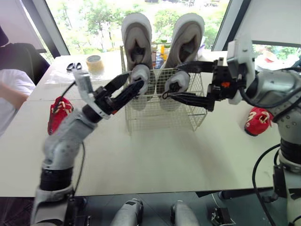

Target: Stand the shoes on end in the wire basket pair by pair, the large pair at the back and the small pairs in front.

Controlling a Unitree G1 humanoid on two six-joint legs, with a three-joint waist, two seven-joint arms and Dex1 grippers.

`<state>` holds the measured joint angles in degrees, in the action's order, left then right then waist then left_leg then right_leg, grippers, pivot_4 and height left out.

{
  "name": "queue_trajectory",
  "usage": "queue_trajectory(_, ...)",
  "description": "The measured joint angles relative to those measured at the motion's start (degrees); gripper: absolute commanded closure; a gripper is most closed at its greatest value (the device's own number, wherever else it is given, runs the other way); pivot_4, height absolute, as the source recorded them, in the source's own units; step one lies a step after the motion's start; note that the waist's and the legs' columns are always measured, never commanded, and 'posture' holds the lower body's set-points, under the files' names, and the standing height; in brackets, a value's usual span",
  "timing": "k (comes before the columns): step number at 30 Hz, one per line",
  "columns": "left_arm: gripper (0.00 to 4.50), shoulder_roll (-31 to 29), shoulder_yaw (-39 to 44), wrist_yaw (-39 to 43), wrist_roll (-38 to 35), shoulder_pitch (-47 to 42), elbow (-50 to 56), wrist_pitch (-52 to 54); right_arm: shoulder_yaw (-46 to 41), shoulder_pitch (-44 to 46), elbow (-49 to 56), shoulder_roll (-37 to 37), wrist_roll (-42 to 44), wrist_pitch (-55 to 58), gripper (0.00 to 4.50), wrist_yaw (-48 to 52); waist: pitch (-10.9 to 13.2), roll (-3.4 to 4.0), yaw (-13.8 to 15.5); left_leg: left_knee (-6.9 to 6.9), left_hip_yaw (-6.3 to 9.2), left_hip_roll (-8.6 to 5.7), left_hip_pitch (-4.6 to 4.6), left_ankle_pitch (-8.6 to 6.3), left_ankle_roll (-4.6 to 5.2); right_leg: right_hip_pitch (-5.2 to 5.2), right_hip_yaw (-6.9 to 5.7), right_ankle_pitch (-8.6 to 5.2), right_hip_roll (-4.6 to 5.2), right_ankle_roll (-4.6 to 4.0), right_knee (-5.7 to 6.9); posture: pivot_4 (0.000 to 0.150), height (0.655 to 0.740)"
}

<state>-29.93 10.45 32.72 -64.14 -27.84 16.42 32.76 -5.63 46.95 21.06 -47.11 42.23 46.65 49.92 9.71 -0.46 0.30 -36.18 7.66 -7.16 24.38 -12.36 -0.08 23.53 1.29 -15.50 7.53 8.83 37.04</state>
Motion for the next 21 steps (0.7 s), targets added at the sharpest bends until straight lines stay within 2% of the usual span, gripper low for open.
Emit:
queue_trajectory(4, 0.09, -6.5, 2.0, 4.0, -3.2, -0.1, 0.5, 5.9, -4.2, -1.4, -3.0, -1.7, -1.8, 1.2, 0.00, -5.1, 0.0, 0.00, 0.4, -0.03, 0.00, -0.02, -0.01, 0.00, 0.00, -0.06, 0.00, 0.00, 0.03, -0.01, -0.03, 0.150, 0.7400)
queue_trajectory(8, 0.09, -9.1, 1.6, 7.3, -3.8, -0.7, 1.4, 9.3, -7.0, -3.5, -10.5, -1.8, -10.0, 1.9, 0.00, -17.3, 0.0, -0.01, 0.5, 0.01, 0.00, -0.02, -0.01, 0.01, -0.02, -0.04, 0.00, -0.01, 0.04, -0.03, -0.04, 0.150, 0.7400)
queue_trajectory(11, 0.09, -9.5, 1.4, 9.2, -3.6, -1.0, 2.2, 10.1, -9.8, -8.0, -18.2, -1.3, -17.4, 3.9, 0.00, -28.3, 0.0, 0.00, 0.5, 0.12, -0.05, -0.04, 0.00, 0.02, -0.05, 0.03, 0.07, -0.01, 0.07, -0.04, -0.06, 0.150, 0.7400)
queue_trajectory(13, 0.09, -9.4, 0.2, 10.4, -2.4, -1.1, 2.4, 10.5, -11.9, -13.1, -19.8, 0.4, -21.5, 3.6, 0.00, -34.3, 0.0, 0.00, 0.4, 0.22, -0.05, -0.01, 0.00, 0.11, -0.19, 0.08, 0.08, -0.05, 0.05, -0.10, -0.03, 0.150, 0.7400)
queue_trajectory(16, 0.09, -9.0, -0.7, 11.3, -1.2, -1.1, 2.6, 10.6, -13.1, -19.3, -21.2, 3.3, -25.2, 2.8, 0.00, -39.3, 0.0, 0.08, 0.0, 0.28, -0.13, 0.01, 0.00, 0.19, -0.32, 0.14, 0.14, -0.06, 0.04, -0.12, 0.01, 0.150, 0.7400)
queue_trajectory(21, 0.09, -7.8, -1.1, 11.9, 0.1, -1.3, 2.8, 10.6, -16.1, -24.1, -19.2, 9.0, -27.2, 2.5, 0.00, -44.8, 0.0, 0.12, -0.9, 0.27, -0.10, 0.03, -0.03, 0.15, -0.24, 0.10, 0.13, -0.06, 0.01, -0.12, 0.03, 0.150, 0.7400)
